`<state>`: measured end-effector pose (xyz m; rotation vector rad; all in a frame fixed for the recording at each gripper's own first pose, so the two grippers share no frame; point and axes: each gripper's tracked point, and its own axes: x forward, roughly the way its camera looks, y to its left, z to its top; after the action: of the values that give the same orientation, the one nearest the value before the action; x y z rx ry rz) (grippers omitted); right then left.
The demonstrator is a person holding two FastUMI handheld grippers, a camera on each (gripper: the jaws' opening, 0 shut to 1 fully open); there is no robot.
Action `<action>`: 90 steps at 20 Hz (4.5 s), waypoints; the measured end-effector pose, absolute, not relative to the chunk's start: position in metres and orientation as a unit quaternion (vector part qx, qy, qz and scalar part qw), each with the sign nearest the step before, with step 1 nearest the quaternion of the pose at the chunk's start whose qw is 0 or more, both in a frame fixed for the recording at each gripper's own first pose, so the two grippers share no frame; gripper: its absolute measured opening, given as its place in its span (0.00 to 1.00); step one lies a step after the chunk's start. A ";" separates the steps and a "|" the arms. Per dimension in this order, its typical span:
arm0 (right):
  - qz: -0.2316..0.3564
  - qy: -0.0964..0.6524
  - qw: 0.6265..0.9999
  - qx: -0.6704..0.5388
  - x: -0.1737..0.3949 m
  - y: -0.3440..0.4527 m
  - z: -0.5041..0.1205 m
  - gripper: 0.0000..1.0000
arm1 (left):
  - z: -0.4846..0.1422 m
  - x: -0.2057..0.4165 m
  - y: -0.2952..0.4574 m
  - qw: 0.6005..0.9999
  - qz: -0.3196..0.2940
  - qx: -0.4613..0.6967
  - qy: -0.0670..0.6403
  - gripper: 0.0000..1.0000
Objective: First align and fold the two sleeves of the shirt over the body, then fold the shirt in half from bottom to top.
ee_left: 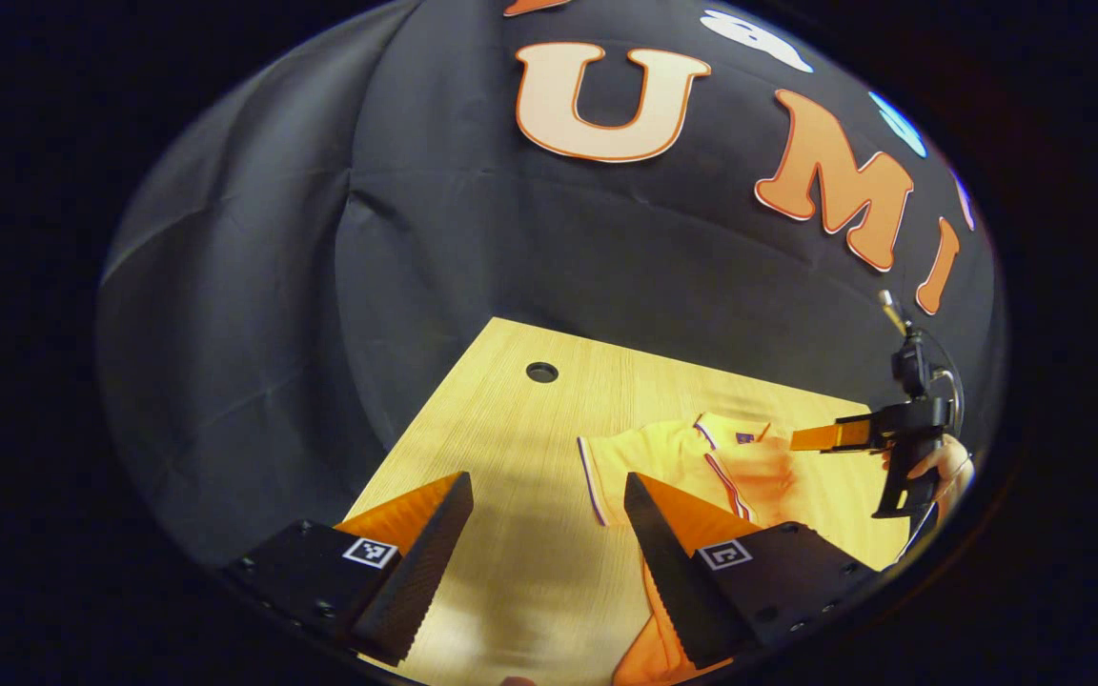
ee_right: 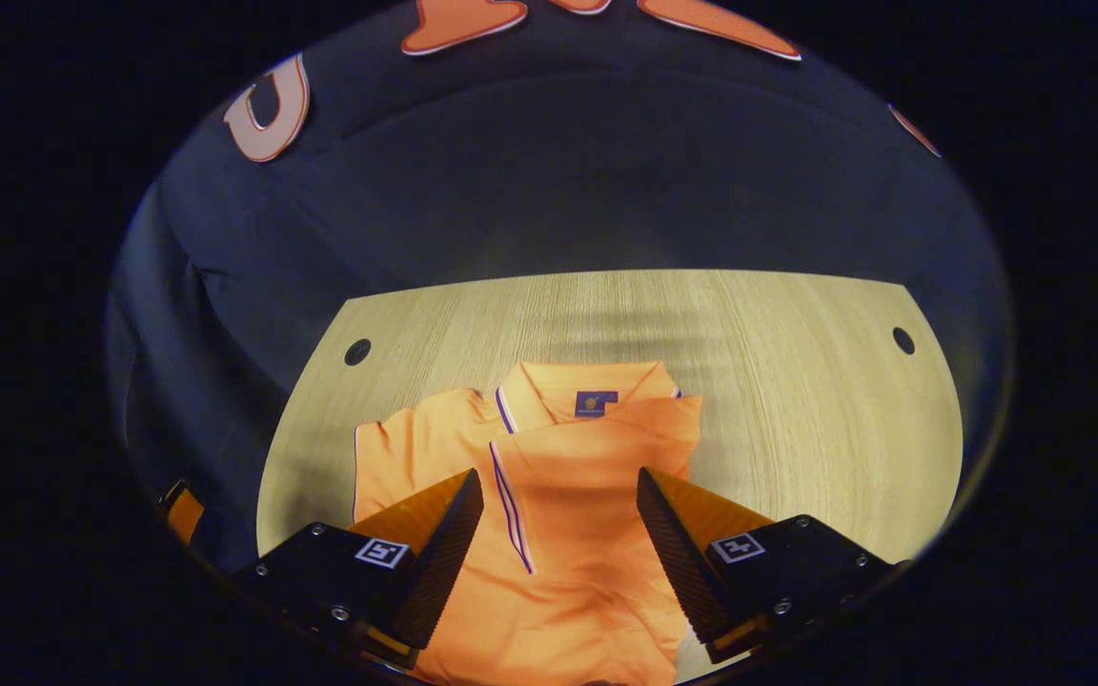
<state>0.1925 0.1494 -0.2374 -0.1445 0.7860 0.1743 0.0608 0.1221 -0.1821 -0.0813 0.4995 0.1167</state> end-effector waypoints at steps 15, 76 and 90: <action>0.050 0.304 0.950 -0.053 0.164 0.041 -0.141 0.99 | -0.299 0.178 0.068 0.893 0.008 0.019 0.450 0.98; -0.033 0.315 0.948 0.030 0.082 -0.140 -0.141 0.99 | -0.345 0.178 -0.256 0.833 -0.145 -0.009 0.534 0.13; -0.006 0.343 0.939 -0.004 0.068 -0.096 -0.166 0.99 | -0.287 0.124 -0.212 0.865 -0.157 -0.017 0.477 0.98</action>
<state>0.0678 -0.0957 -0.1660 -0.0081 0.6999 -0.0132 0.1245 -0.2119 -0.2868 -0.0348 0.9984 -0.3297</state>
